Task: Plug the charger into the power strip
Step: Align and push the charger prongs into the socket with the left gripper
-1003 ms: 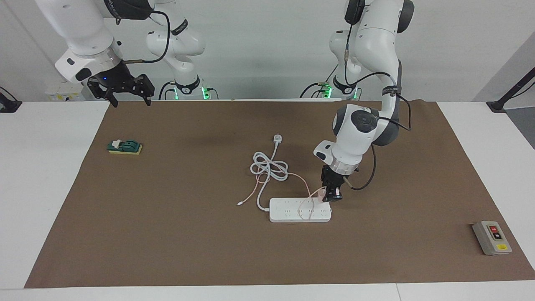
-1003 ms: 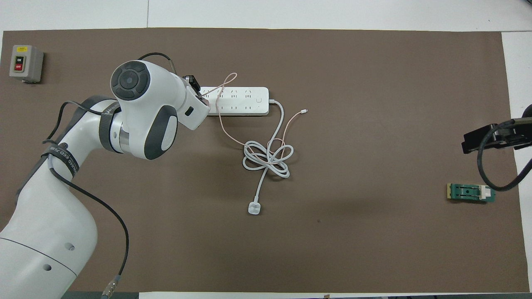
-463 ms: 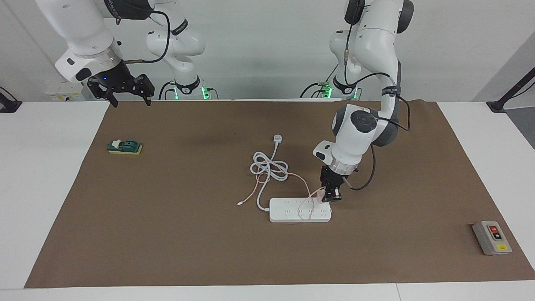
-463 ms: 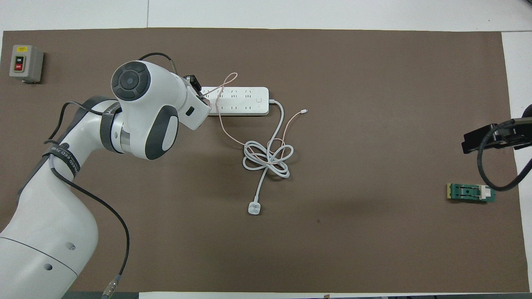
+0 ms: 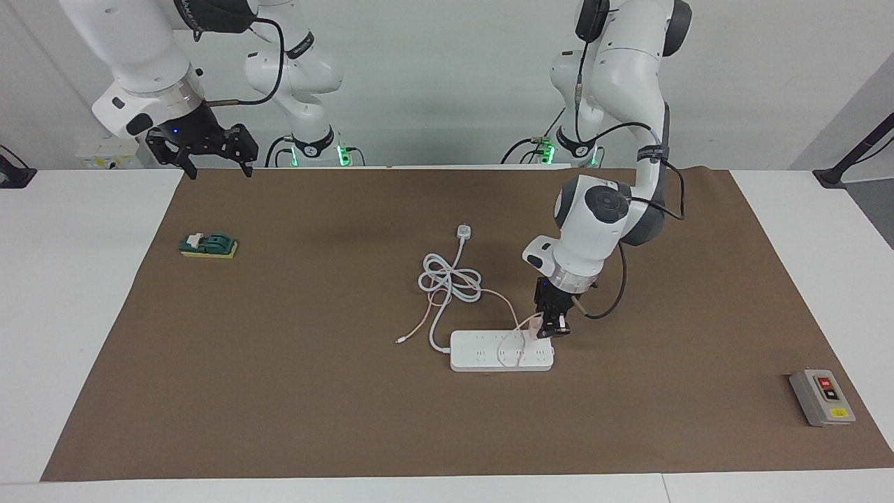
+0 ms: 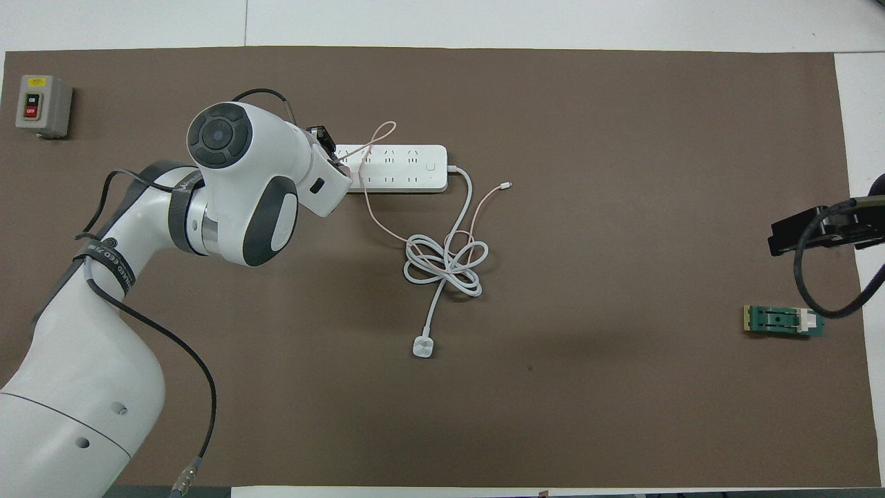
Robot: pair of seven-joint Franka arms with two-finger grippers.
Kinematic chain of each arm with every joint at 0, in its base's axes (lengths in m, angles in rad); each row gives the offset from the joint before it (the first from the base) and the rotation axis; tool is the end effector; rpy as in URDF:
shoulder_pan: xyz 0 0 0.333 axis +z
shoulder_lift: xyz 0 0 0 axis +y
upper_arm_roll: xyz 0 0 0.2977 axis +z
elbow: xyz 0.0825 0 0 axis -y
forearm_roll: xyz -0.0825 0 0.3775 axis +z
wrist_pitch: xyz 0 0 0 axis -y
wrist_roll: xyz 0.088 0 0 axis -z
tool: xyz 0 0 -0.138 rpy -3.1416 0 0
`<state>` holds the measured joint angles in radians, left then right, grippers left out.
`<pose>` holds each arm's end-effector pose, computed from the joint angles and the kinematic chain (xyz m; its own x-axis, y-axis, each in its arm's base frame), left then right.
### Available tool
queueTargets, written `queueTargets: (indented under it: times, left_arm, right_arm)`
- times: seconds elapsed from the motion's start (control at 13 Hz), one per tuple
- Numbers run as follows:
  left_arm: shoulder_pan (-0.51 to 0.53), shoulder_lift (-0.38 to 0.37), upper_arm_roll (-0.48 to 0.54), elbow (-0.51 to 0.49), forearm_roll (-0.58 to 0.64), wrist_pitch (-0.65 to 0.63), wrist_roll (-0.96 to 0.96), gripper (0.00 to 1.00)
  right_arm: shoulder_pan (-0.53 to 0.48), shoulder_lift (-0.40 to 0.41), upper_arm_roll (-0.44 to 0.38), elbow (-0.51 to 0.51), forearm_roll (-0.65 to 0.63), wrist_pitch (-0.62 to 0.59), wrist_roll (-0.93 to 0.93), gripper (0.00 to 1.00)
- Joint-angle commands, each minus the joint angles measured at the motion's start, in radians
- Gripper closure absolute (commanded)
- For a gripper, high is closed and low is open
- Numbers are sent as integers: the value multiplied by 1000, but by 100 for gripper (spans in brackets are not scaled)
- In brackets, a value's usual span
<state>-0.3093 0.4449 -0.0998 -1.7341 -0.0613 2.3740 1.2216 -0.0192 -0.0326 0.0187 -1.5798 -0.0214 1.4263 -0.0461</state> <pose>0.6184 -0.2647 0.3014 -0.0176 -0.9880 0.1533 -0.9888 -0.0056 -0.1490 0.5189 -0.0033 0.5770 0.9917 0.0424 -0.1215 0.0447 -0.9989 0.0164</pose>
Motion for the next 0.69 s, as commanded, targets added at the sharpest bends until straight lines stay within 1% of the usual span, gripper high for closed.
queueTargets:
  times: [0.0,0.31,0.62]
  left_arm:
    - [-8,14,8,-2,-2,33,16,100]
    - [-2,40,2,13,-2,31,41,100]
    - [9,83,-11,67,0,5,67,100]
  right_arm:
    - [-7,-15,4,-16,15,16,11,0]
    - [-7,-15,4,-16,15,16,12,0]
    - [-7,-15,4,-16,15,16,12,0]
